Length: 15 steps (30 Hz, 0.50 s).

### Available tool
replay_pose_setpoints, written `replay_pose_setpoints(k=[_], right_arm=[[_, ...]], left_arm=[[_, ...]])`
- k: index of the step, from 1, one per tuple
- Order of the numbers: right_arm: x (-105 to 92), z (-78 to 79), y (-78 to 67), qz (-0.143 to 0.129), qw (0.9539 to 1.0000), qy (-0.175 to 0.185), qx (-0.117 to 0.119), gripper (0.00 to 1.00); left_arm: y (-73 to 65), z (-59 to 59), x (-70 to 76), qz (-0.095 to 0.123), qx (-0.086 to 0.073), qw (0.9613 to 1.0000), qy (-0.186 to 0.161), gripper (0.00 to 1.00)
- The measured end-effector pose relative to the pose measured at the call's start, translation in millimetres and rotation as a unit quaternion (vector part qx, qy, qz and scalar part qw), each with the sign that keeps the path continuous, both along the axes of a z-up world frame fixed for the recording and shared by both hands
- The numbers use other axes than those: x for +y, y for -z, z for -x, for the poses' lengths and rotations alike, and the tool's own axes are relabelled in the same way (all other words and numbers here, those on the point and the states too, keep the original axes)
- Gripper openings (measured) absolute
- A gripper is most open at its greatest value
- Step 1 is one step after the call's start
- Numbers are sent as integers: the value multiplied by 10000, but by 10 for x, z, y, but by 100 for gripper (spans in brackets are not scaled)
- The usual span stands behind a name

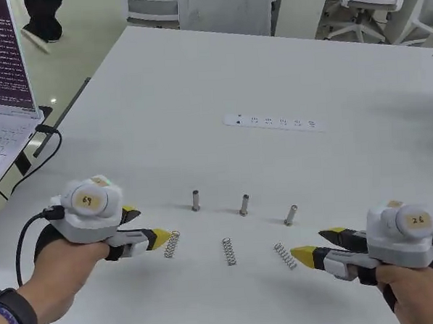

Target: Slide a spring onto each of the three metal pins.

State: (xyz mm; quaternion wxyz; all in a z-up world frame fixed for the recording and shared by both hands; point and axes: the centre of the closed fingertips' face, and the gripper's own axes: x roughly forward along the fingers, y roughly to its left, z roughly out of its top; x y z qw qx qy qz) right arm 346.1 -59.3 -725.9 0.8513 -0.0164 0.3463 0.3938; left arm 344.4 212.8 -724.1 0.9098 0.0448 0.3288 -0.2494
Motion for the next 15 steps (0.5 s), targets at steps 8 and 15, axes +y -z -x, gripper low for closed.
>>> replay_pose_setpoints(k=[8,15], right_arm=[[-100,61,-73,14,10000,6,-70,52],[-135,133,-88,41,10000,-40,-76,55]], left_arm=[[-174,153,77,43,-132,9999,-79,48],[-304,262,84,10,-231,9997,-74,51]])
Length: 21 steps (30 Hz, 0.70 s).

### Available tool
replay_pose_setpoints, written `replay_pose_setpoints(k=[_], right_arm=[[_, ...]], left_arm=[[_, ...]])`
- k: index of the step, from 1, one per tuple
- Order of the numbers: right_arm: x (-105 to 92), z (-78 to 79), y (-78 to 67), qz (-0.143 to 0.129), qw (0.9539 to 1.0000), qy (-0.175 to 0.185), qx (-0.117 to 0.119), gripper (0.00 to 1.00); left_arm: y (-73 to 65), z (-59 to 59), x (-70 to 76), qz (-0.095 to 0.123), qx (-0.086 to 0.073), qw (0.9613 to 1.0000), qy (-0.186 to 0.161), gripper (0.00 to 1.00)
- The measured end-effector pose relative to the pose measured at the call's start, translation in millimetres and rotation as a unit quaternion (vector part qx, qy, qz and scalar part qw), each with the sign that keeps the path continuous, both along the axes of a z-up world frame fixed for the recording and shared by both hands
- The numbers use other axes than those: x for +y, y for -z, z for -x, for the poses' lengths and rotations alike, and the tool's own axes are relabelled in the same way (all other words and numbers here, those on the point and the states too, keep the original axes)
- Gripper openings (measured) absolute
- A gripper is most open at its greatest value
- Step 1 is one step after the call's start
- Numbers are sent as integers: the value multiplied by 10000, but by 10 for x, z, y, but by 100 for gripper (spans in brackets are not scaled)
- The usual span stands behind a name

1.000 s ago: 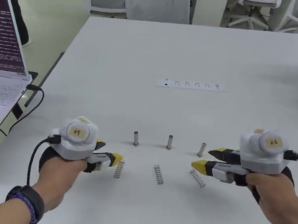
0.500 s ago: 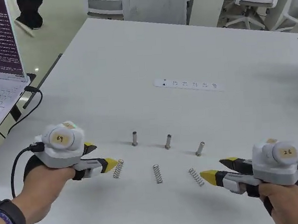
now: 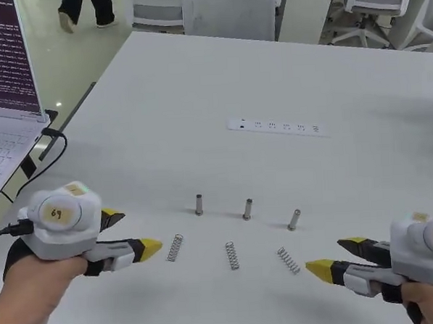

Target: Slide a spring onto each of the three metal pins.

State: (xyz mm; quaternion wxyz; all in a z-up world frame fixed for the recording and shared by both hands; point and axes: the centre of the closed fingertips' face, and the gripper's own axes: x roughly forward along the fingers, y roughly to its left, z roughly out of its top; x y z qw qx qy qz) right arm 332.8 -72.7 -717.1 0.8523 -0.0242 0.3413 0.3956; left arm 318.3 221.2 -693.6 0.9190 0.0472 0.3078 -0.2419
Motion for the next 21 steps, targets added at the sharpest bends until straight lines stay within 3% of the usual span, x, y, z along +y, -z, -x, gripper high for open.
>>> replay_pose_setpoints(k=[11,21], right_arm=[[-23,144,-16,21,9999,-95,30,58],[-33,187,-58,1,10000,-88,-20,60]], left_arm=[[-153,103,60,42,-133,9999,-81,56],[-198,235,117,107,-174,9996,-204,60]])
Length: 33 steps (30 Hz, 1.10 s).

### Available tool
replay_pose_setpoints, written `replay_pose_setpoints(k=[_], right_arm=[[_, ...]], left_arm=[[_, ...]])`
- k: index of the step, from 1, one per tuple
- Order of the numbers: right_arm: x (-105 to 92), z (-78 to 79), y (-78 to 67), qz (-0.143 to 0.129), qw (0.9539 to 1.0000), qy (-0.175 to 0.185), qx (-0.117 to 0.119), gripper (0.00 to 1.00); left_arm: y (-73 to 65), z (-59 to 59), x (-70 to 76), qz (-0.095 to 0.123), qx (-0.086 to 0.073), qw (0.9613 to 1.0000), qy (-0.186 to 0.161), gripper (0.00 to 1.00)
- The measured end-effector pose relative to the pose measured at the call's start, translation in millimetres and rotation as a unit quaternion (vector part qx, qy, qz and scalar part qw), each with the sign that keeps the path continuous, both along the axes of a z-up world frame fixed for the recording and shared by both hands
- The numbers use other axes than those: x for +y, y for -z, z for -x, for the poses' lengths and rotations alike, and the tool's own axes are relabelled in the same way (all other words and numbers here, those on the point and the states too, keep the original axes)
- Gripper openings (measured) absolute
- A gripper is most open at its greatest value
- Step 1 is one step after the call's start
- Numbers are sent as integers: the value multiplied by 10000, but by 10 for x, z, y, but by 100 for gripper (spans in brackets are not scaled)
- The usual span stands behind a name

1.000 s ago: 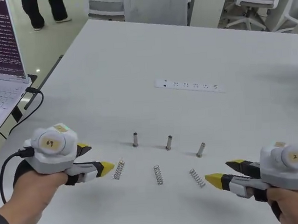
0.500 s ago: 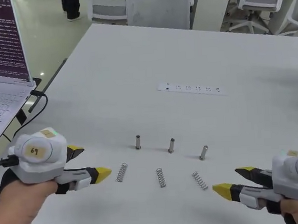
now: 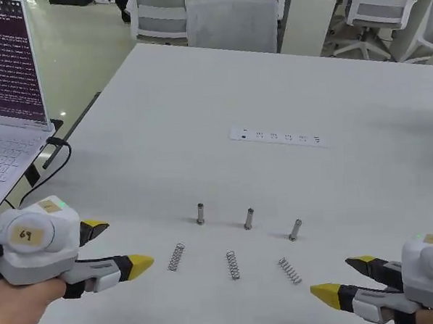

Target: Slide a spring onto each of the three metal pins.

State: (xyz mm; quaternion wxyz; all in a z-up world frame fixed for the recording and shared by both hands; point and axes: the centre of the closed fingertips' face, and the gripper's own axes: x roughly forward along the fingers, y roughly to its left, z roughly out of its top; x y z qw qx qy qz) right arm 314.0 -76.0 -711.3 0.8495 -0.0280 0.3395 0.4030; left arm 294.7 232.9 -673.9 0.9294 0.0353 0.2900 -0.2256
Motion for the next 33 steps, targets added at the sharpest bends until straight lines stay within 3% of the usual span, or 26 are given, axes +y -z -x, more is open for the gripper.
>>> replay_pose_setpoints(k=[24,33], right_arm=[[-40,189,-12,24,10000,26,47,69],[-22,261,-14,41,10000,2,83,71]], left_arm=[[-95,221,70,104,-50,9998,-146,71],[-45,270,22,100,29,9999,-77,72]])
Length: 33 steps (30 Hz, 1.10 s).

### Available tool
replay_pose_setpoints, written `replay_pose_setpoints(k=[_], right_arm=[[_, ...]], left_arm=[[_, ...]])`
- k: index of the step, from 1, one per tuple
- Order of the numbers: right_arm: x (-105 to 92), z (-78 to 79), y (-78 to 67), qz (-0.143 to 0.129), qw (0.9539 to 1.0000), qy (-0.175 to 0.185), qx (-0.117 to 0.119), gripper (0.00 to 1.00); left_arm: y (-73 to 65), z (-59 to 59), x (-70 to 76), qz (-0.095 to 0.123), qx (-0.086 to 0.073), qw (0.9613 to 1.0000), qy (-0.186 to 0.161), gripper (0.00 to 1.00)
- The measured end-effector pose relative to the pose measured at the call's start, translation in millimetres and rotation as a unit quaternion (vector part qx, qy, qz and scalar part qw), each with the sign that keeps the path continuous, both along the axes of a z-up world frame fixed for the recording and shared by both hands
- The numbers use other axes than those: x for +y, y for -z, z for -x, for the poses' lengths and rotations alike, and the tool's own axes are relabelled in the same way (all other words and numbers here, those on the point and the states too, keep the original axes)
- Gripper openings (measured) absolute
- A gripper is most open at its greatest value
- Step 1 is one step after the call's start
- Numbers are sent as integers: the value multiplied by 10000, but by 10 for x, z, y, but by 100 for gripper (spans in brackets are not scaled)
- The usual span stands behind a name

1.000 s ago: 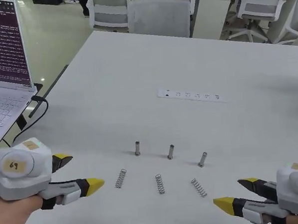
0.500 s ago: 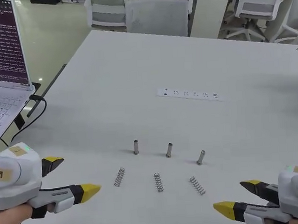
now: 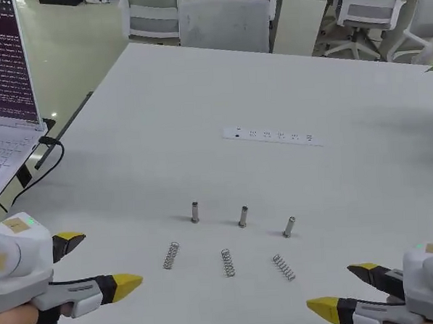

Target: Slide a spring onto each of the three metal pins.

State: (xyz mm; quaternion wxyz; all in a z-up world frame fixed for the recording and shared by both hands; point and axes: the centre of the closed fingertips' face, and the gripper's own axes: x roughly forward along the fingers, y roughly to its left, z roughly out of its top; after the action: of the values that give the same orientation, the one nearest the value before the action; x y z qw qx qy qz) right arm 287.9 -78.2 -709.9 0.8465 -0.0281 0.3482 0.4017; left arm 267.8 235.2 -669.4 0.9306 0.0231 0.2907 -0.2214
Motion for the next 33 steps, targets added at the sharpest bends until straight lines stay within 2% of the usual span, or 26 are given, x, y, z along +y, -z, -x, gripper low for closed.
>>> replay_pose_setpoints(k=[12,19,27,33], right_arm=[[-4,60,29,85,9999,-67,82,74],[-22,104,60,119,9998,-44,134,73],[-20,82,66,106,9998,14,161,72],[-6,53,48,80,9998,42,151,72]], left_arm=[[93,-31,-130,41,110,9998,147,72],[145,-139,-195,24,121,9997,233,71],[213,-298,-236,90,136,9998,141,66],[329,-358,-294,105,241,9996,118,63]])
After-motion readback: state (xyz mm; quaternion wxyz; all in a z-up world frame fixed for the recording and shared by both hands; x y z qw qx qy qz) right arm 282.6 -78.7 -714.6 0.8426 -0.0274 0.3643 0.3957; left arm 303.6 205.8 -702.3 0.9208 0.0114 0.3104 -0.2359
